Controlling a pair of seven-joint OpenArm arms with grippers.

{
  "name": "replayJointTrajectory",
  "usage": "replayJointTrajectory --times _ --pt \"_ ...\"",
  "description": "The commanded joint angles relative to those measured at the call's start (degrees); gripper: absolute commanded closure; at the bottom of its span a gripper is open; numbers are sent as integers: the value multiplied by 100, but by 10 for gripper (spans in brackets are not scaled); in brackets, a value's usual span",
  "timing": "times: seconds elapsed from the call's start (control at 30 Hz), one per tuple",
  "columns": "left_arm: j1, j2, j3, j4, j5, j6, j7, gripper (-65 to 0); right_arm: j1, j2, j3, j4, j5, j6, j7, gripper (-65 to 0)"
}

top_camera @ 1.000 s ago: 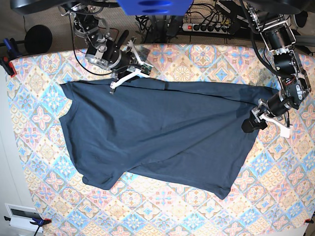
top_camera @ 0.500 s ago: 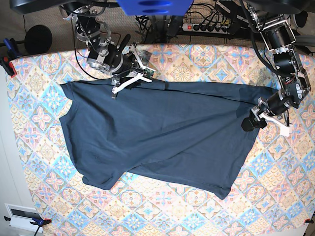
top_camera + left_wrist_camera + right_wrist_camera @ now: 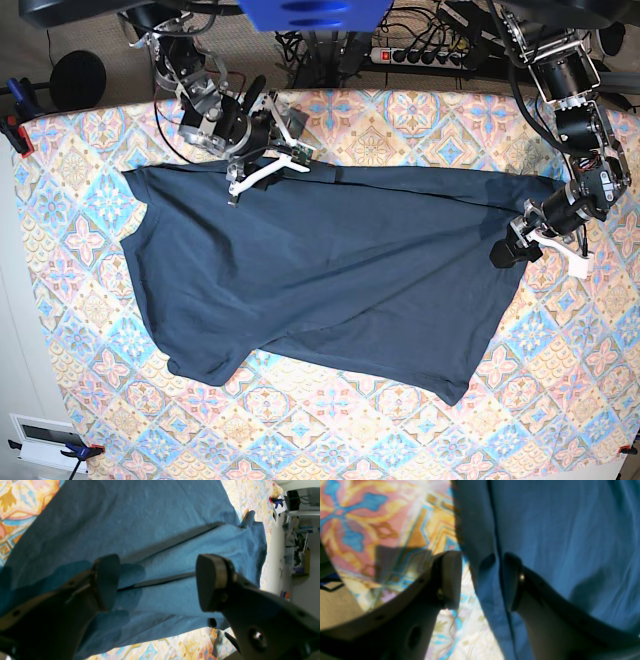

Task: Layout the t-shirt on the table in an organized manner, then fold the t-shirt properly
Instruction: 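Lower the right gripper onto the shirt's collar edge and grasp it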

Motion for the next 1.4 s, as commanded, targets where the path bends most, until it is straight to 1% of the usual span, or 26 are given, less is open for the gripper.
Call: replayJointTrajectory --times 0.0,0.2,0.4,0.97,1.03,1.1,1.17,1.27,1.37 --pt "-96 -98 -18 99 -116 -28 -88 -466 127 3 -44 83 48 -29 106 -252" --pt "-96 -98 -18 99 -116 -28 -88 -466 276 -6 -123 -154 48 -29 115 -251" --pt "-96 -98 -18 99 -116 -28 -88 -466 276 -200 -123 -312 48 -29 115 -251" --pt "-96 -98 -18 99 -124 -28 -88 -466 276 -200 -123 -567 48 -29 124 -249" --pt "-96 -98 -18 99 -124 -28 -88 -466 276 -200 -123 -567 48 -29 124 -219" --pt "-96 -98 -18 99 -124 -28 -88 -466 276 -226 -115 -567 48 -29 124 -165" --pt "-96 -98 -18 99 -124 -28 -88 -466 276 -367 -88 -567 48 -29 124 -125" --pt "-96 -98 -18 99 -124 -28 -88 -466 285 -569 -62 -567 48 -29 124 -117" --pt "-96 -98 -18 99 -124 -28 -79 -466 355 -587 -62 -515 48 -29 124 -106"
